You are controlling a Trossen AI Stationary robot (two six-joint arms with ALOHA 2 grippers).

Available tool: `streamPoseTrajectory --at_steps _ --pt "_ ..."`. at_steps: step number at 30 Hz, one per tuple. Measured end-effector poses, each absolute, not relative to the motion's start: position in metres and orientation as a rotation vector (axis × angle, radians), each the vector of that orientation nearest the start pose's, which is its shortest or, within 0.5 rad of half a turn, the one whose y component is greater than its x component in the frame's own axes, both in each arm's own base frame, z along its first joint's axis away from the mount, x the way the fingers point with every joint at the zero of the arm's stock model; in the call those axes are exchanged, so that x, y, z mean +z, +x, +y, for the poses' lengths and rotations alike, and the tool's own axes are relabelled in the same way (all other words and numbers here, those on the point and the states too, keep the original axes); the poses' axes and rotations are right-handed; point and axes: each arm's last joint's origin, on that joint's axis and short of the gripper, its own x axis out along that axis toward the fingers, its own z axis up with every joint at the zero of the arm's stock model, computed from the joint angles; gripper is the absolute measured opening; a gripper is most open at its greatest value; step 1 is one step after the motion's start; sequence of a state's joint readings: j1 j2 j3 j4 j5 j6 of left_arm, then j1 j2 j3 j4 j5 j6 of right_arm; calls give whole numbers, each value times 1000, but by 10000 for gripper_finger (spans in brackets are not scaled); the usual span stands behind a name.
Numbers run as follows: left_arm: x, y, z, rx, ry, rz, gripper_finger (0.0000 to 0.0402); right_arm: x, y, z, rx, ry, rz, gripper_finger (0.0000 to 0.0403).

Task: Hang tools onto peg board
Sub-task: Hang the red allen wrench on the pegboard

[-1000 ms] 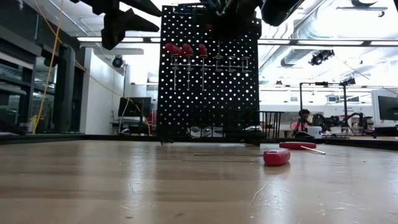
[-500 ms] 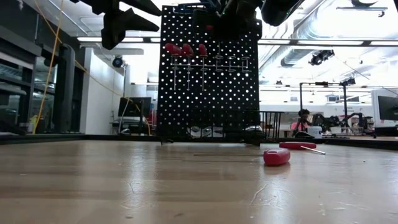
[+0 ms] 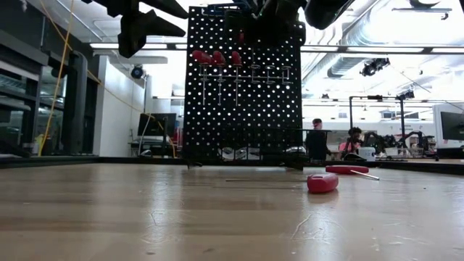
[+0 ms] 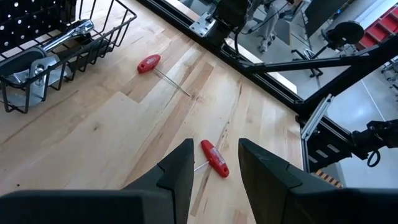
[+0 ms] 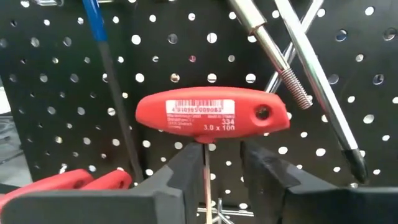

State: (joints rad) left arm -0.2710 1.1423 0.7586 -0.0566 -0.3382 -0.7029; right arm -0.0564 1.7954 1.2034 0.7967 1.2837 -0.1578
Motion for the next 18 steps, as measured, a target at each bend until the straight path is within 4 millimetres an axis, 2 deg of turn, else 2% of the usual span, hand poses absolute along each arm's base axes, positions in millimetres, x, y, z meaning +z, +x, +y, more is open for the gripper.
streamPoseTrajectory --at_steps 4,13,18 --pt "267 239 -57 210 -559 378 120 289 387 -50 -1373 -30 -48 114" --pt "264 238 -56 212 -515 409 120 289 386 -56 -1399 -27 -46 114" --pt "264 238 -56 212 -514 407 120 289 385 -61 -1401 -82 -4 115"
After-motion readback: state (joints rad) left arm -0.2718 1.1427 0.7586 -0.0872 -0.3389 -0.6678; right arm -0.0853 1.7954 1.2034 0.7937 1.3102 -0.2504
